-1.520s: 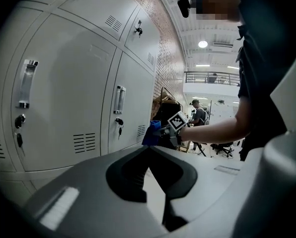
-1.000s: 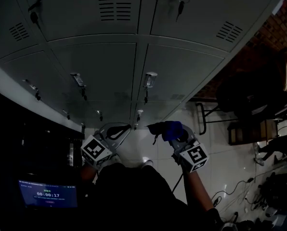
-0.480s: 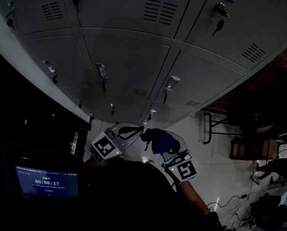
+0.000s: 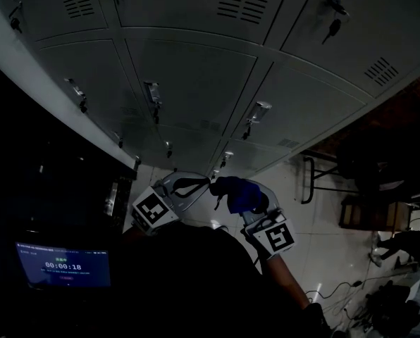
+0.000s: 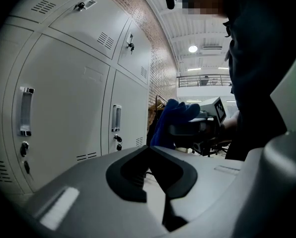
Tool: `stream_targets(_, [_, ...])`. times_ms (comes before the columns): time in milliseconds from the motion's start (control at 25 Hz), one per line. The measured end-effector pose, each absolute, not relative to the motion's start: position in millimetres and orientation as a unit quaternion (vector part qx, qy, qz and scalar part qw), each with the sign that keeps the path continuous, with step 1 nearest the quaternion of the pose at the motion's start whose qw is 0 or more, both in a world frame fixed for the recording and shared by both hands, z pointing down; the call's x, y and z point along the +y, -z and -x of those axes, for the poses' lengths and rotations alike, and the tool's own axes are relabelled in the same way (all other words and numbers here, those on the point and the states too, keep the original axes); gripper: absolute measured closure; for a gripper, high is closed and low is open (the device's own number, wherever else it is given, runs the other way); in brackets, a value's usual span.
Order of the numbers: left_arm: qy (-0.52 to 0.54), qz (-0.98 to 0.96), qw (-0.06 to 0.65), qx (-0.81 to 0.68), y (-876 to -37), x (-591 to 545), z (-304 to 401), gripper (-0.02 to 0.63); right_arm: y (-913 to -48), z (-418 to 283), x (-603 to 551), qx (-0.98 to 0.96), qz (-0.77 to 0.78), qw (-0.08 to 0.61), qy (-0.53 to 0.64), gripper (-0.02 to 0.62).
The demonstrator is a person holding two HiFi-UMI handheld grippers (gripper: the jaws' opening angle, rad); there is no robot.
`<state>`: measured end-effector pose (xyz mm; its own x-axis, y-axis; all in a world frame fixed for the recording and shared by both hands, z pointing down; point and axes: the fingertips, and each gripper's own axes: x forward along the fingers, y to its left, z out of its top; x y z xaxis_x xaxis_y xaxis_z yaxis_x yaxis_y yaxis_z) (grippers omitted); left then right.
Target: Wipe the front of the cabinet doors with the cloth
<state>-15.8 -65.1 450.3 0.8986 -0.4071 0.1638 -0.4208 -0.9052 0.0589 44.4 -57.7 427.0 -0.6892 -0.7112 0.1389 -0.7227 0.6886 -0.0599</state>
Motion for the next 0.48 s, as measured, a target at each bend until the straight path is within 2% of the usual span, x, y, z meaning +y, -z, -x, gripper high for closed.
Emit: stream_targets(480, [-0.077, -0.971, 0.047, -0.220, -450.4, -72.0, 13.1, 0.600, -428.5, -49.1, -58.0, -0.920, -0.386, 0.048, -0.058, 0.517])
